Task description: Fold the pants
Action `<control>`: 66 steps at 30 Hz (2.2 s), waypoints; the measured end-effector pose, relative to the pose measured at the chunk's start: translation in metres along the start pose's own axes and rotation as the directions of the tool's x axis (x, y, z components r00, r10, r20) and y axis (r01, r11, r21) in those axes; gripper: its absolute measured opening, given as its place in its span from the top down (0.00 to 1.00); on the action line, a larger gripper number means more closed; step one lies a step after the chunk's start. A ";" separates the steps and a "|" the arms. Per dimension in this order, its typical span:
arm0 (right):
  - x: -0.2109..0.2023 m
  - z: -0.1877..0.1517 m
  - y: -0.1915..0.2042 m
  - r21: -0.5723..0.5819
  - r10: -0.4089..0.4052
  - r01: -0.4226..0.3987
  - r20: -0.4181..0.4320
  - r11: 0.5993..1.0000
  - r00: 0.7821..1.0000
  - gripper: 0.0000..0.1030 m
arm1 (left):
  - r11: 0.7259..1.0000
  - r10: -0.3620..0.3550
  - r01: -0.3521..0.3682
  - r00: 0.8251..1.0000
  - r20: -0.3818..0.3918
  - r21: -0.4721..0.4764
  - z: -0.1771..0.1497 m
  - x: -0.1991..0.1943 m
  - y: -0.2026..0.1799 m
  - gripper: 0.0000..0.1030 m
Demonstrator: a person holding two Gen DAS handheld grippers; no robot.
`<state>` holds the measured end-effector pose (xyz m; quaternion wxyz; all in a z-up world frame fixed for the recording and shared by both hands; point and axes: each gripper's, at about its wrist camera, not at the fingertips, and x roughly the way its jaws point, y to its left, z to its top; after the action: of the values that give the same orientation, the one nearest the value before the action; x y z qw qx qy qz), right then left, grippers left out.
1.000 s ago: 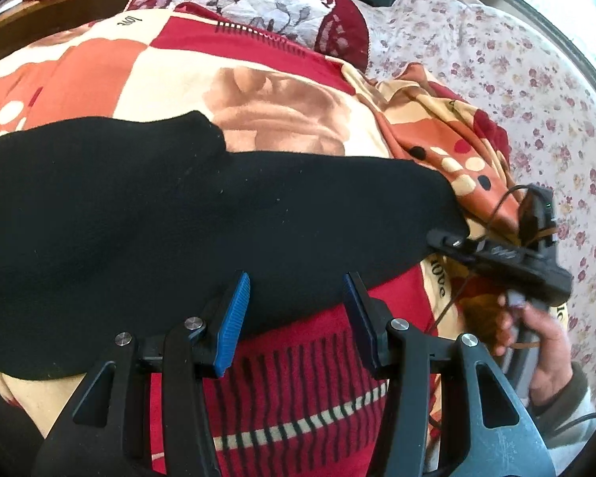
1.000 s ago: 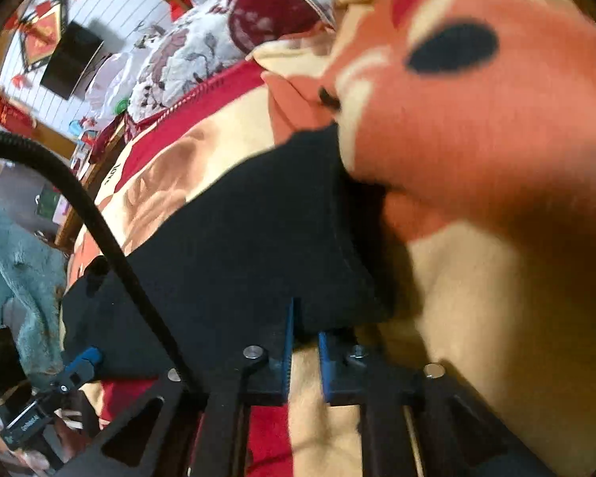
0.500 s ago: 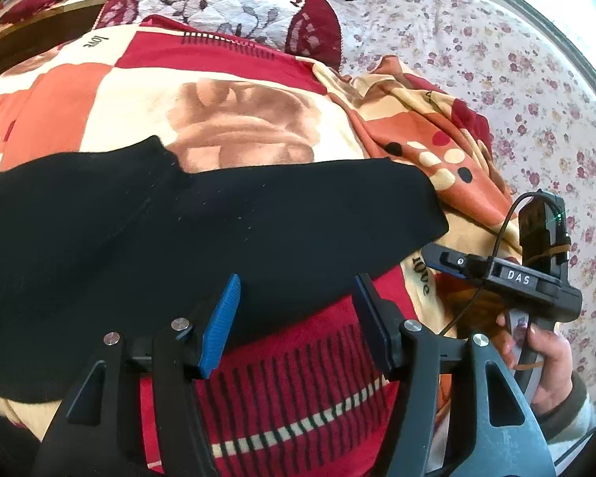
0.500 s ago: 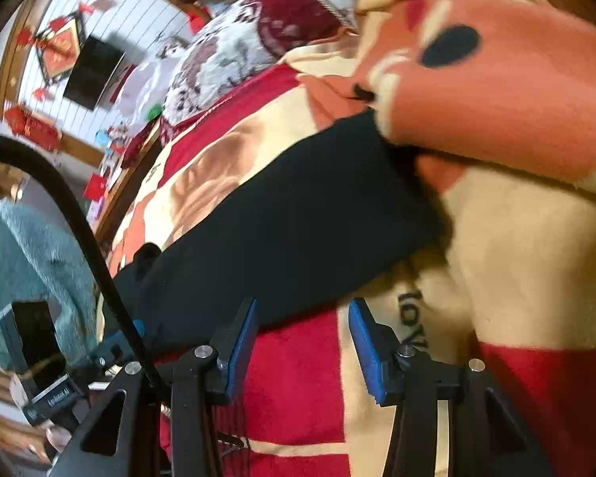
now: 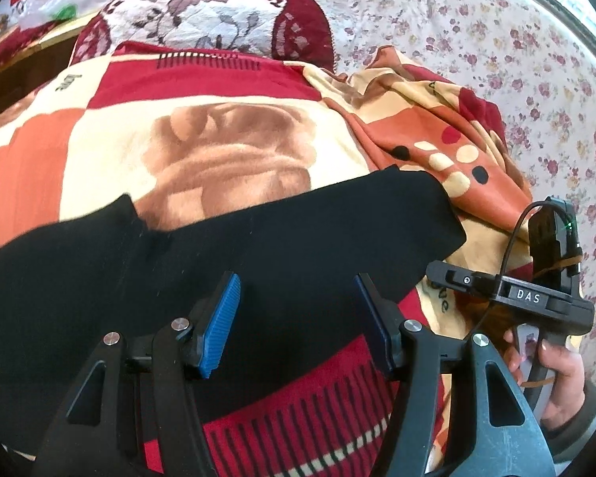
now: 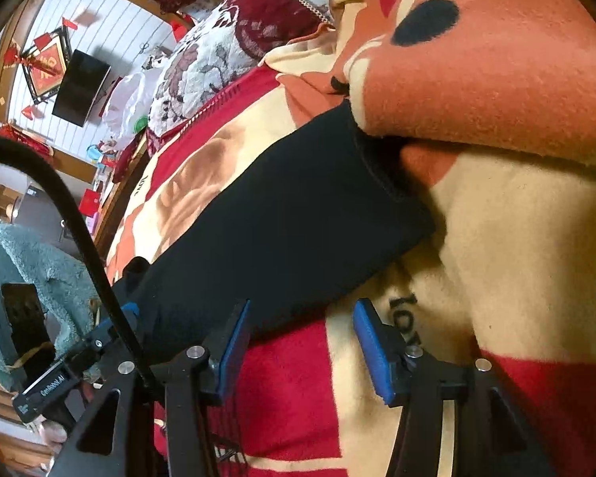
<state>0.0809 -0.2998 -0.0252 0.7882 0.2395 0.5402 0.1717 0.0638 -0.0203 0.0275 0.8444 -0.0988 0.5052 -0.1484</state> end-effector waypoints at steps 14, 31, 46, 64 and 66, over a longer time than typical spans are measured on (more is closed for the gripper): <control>0.006 -0.001 0.000 -0.001 0.006 -0.006 -0.013 1.000 1.000 0.45 | 0.999 -0.030 0.029 0.999 -0.029 -0.026 0.009 0.015 -0.004 0.43; 0.006 -0.005 0.057 -0.195 0.037 -0.040 -0.018 0.980 0.999 0.45 | 0.985 0.041 -0.022 0.994 0.106 -0.172 -0.001 -0.061 0.071 0.43; 0.006 -0.005 0.025 -0.060 -0.015 0.014 -0.013 0.998 1.000 0.36 | 0.999 -0.044 0.044 0.999 0.012 0.016 0.022 -0.022 0.034 0.40; 0.017 -0.001 -0.010 0.066 0.122 -0.126 0.068 0.990 0.990 0.29 | 0.891 -0.319 0.410 0.872 -0.372 0.197 0.115 0.121 -0.045 0.34; 0.017 0.000 -0.013 0.081 0.141 -0.148 0.086 0.986 0.986 0.29 | 0.887 -0.313 0.412 0.868 -0.385 0.210 0.121 0.131 -0.050 0.34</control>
<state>0.0869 -0.3016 -0.0463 0.7835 0.3189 0.4964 0.1949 0.2213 -0.1111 -0.0073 0.7057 -0.0430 0.5887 -0.3918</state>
